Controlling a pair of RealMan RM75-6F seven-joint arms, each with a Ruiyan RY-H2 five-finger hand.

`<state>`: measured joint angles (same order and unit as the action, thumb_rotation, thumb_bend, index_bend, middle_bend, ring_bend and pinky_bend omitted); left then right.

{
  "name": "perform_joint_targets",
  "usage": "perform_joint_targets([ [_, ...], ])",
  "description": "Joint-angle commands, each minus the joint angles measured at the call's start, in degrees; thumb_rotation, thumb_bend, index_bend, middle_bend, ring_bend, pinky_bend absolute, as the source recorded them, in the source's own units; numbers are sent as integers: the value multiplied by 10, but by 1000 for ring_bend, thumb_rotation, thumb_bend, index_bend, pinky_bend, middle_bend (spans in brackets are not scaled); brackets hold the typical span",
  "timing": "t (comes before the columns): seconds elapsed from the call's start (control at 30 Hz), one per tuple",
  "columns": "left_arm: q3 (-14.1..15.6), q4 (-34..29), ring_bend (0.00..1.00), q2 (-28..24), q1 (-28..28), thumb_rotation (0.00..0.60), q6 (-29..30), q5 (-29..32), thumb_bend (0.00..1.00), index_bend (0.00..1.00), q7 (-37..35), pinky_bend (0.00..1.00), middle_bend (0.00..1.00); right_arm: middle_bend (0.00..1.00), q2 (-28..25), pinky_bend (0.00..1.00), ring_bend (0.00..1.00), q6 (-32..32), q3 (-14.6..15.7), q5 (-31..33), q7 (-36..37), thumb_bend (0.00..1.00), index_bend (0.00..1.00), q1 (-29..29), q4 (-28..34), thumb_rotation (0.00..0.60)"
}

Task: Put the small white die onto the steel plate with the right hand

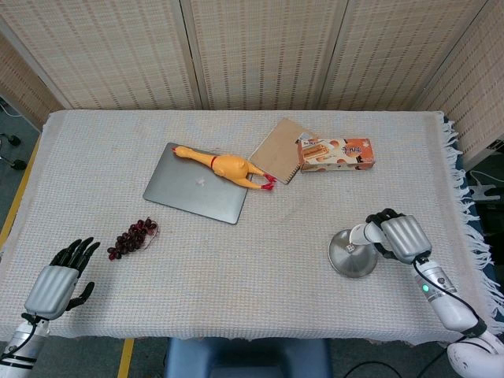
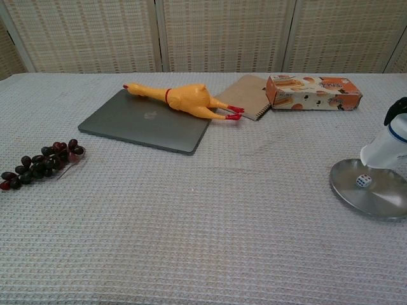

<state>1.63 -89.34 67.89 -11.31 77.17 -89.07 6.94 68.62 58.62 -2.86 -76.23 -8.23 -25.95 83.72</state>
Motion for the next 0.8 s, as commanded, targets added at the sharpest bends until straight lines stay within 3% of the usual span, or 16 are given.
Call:
perform_joint_targets([
  [0.03,0,0,0,1,-1,600,-1,0,408,0,1,172,0,350,8,473,209,-9,-18,39,2,284,452,0,-40,600],
  [0.27,0,-1,0,2,-1,600,-3,3,409,0,5,172,0,344,64,472,205,-71,-38,98,-9,284,433,-28,-145,600],
  [0.33,-1,0,0,3,-1,600,-4,5,409,0,6,171,0,325,71,466,192,-80,-37,98,-2,284,383,-30,-154,600],
  [0.53,-1,1,0,3,-2,600,-7,6,409,0,6,172,0,155,57,362,69,-100,-25,93,2,284,46,-29,-141,600],
  [0.7,1,0,0,4,-3,600,-9,3,409,0,8,171,0,15,32,223,0,-100,-19,105,-16,284,0,-21,-111,600],
  [0.8,1,-1,0,4,-3,600,-6,2,410,0,8,172,0,0,11,161,0,-78,-19,105,-18,284,0,-8,-77,600],
])
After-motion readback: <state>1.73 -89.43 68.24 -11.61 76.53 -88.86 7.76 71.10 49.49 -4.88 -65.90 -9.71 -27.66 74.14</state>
